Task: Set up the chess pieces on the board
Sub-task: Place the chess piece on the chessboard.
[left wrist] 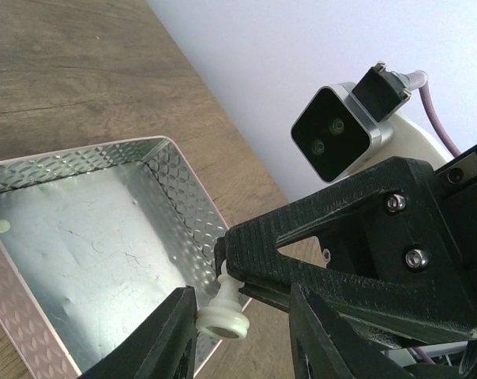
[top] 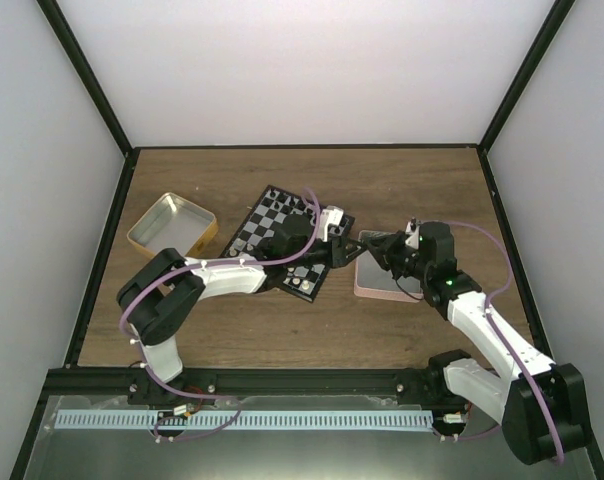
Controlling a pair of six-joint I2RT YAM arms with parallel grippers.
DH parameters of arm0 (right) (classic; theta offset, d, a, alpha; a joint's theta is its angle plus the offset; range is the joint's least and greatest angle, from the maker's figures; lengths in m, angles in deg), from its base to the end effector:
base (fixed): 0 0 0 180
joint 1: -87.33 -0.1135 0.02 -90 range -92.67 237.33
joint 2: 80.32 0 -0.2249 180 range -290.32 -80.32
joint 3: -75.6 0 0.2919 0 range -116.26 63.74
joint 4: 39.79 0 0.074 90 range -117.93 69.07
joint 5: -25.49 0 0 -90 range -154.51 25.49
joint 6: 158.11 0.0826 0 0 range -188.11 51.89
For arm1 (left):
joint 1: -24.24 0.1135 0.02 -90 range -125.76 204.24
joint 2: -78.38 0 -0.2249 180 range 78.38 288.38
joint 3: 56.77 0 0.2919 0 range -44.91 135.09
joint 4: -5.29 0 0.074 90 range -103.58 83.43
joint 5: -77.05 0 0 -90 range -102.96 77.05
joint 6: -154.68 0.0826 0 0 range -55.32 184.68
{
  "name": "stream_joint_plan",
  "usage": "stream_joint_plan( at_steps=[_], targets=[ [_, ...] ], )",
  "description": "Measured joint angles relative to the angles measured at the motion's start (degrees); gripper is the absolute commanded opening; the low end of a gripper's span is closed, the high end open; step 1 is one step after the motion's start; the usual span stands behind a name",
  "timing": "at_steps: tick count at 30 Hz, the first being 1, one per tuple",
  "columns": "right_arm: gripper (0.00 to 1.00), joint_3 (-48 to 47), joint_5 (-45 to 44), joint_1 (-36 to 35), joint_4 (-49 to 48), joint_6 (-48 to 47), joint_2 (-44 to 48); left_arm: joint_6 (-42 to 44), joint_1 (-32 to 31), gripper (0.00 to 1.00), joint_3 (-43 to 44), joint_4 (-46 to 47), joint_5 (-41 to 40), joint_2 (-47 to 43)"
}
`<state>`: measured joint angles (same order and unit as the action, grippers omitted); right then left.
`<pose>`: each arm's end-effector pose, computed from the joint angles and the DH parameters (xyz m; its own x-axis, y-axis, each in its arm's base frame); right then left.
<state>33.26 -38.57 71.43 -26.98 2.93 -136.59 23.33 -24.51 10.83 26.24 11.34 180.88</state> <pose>0.2891 0.1199 0.1636 -0.7289 0.6767 -0.1040 0.2071 0.3628 0.9086 0.2731 -0.3630 0.1301 -0.7460 -0.0627 -0.6630 0.6070 0.3456 -0.7156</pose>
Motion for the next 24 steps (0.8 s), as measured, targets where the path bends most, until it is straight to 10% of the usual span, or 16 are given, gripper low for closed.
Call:
stream_joint_plan(
  at_steps=[9,16,24],
  targets=[
    [0.05,0.2,0.4,0.0,-0.1,0.6,0.0,1.1,0.0,0.07,0.0,-0.7,-0.3,0.6],
    [0.49,0.2,1.0,-0.1,0.9,-2.0,-0.1,3.9,-0.1,0.06,0.0,-1.6,-0.1,0.6],
    [0.41,-2.0,9.8,1.0,3.8,-16.3,-0.4,13.1,-0.1,0.05,-3.1,-5.5,2.7,-3.8]
  ],
)
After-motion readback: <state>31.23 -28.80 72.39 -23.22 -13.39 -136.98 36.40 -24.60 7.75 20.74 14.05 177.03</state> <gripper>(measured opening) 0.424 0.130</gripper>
